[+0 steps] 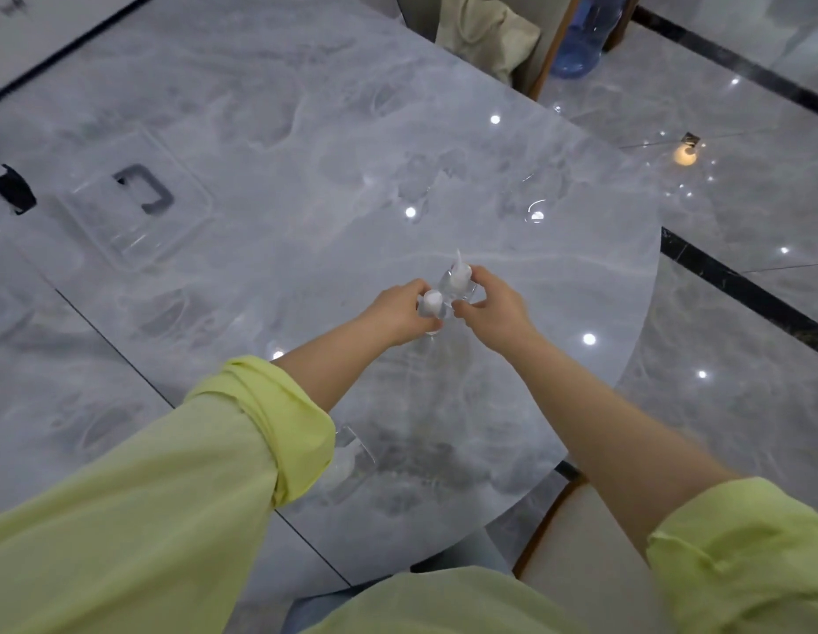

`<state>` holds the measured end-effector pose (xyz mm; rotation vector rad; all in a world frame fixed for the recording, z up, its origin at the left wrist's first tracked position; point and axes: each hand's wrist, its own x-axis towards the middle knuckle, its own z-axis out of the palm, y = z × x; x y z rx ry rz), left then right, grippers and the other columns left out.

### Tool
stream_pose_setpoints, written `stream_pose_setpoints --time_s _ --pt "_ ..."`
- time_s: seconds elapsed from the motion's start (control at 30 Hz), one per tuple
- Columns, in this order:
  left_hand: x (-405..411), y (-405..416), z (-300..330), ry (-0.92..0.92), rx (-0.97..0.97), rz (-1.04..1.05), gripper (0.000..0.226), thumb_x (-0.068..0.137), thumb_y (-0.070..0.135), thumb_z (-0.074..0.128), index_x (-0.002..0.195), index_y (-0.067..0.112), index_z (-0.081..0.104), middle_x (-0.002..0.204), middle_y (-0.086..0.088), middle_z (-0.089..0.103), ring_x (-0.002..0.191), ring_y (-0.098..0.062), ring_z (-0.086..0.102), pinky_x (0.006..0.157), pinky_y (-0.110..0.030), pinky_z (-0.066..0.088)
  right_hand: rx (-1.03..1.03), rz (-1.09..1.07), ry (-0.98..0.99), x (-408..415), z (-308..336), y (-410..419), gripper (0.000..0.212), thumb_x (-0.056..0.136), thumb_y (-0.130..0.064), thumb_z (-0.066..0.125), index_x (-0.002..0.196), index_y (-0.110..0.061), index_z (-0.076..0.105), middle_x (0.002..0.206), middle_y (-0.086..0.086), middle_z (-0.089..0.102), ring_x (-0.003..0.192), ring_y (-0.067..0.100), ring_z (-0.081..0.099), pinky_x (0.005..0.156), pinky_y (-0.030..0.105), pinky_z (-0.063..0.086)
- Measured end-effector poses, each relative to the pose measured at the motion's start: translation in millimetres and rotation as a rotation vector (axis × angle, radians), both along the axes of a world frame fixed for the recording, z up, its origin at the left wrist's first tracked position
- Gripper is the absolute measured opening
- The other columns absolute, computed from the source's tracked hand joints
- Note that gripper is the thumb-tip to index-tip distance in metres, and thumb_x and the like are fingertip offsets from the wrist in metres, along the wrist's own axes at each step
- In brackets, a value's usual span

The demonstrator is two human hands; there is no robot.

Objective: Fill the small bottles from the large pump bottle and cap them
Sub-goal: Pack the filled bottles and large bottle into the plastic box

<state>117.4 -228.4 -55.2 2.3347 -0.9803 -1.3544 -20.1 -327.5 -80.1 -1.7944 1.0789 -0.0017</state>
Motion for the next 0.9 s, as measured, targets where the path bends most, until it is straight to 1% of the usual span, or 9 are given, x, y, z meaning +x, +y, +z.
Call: stream_pose_setpoints --time_s 0.1,0.2,0.27,0.4,0.5,0.67,0.73,0.83,0.9 --pt "1.7 6.7 -0.9 -0.002 -0.014 0.038 0.035 0.092 0.027 0.070 0.122 0.017 0.054 0.117 -0.005 0.066 0.097 -0.027 0.071 0.085 -0.039 0.054 -0.007 -0.016 -0.023 2.0 -1.4 1.2 0.035 0.097 -0.013 0.062 0.131 -0.024 0.060 0.112 -0.009 0.061 0.101 0.023 0.069 0.074 0.023 0.042" --pt "5.8 16.7 1.3 0.036 -0.062 0.131 0.028 0.094 0.022 0.069 0.119 0.016 0.059 0.114 -0.007 0.067 0.091 -0.026 0.074 0.088 -0.041 0.058 -0.011 -0.025 -0.041 4.2 -1.5 2.6 0.032 0.100 -0.007 0.056 0.129 -0.020 0.061 0.116 -0.006 0.059 0.078 0.015 0.071 0.056 0.005 0.040" --pt "10.0 28.0 3.5 0.065 -0.068 0.178 0.025 0.094 0.020 0.070 0.117 0.016 0.062 0.113 -0.005 0.066 0.087 -0.024 0.074 0.089 -0.041 0.058 -0.007 -0.006 -0.036 8.6 -2.0 6.0 0.031 0.100 -0.006 0.056 0.127 -0.020 0.062 0.119 -0.003 0.060 0.071 0.010 0.069 0.052 0.006 0.040" --pt "23.5 60.1 10.4 0.084 -0.065 0.265 0.017 0.094 0.023 0.071 0.107 0.018 0.062 0.115 -0.009 0.070 0.088 -0.023 0.076 0.092 -0.043 0.059 -0.040 0.113 0.007 25.3 1.5 20.6 0.037 0.093 -0.004 0.063 0.126 -0.021 0.064 0.110 -0.005 0.061 0.096 0.027 0.070 0.073 0.027 0.051" --pt "39.2 94.7 19.7 0.067 -0.080 0.367 0.021 0.094 0.024 0.071 0.112 0.016 0.064 0.117 -0.011 0.070 0.091 -0.021 0.076 0.092 -0.041 0.059 -0.053 0.222 0.035 44.4 4.0 36.7 0.042 0.089 0.001 0.067 0.127 -0.018 0.065 0.108 0.002 0.064 0.101 0.032 0.067 0.087 0.044 0.055" --pt "70.7 172.4 26.6 0.011 -0.100 0.542 0.012 0.093 0.025 0.072 0.100 0.020 0.063 0.108 -0.014 0.072 0.094 -0.024 0.076 0.093 -0.045 0.059 -0.099 0.393 0.060 79.5 2.7 70.0 0.046 0.084 -0.002 0.073 0.128 -0.017 0.066 0.117 0.010 0.071 0.098 0.029 0.063 0.078 0.028 0.043" --pt "81.6 209.7 27.2 0.006 -0.109 0.633 0.016 0.093 0.024 0.073 0.105 0.015 0.066 0.106 -0.014 0.073 0.094 -0.025 0.076 0.090 -0.041 0.060 -0.106 0.441 0.077 93.7 6.1 85.1 0.048 0.084 -0.002 0.073 0.129 -0.016 0.065 0.117 0.012 0.071 0.098 0.029 0.062 0.077 0.025 0.040" --pt "89.7 245.5 28.6 0.050 -0.127 0.693 0.027 0.094 0.023 0.072 0.117 0.010 0.065 0.106 -0.011 0.072 0.089 -0.021 0.074 0.085 -0.035 0.059 -0.104 0.442 0.130 107.2 13.1 92.8 0.046 0.088 0.000 0.068 0.132 -0.013 0.064 0.126 0.013 0.067 0.101 0.033 0.066 0.077 0.022 0.043" --pt "94.5 271.1 31.8 0.073 -0.125 0.704 0.030 0.095 0.022 0.070 0.121 0.010 0.064 0.108 -0.009 0.073 0.087 -0.018 0.073 0.082 -0.032 0.057 -0.026 0.382 0.148 121.7 19.0 96.7 0.042 0.091 0.005 0.065 0.130 -0.010 0.062 0.132 0.016 0.063 0.079 0.031 0.067 0.073 0.027 0.055"
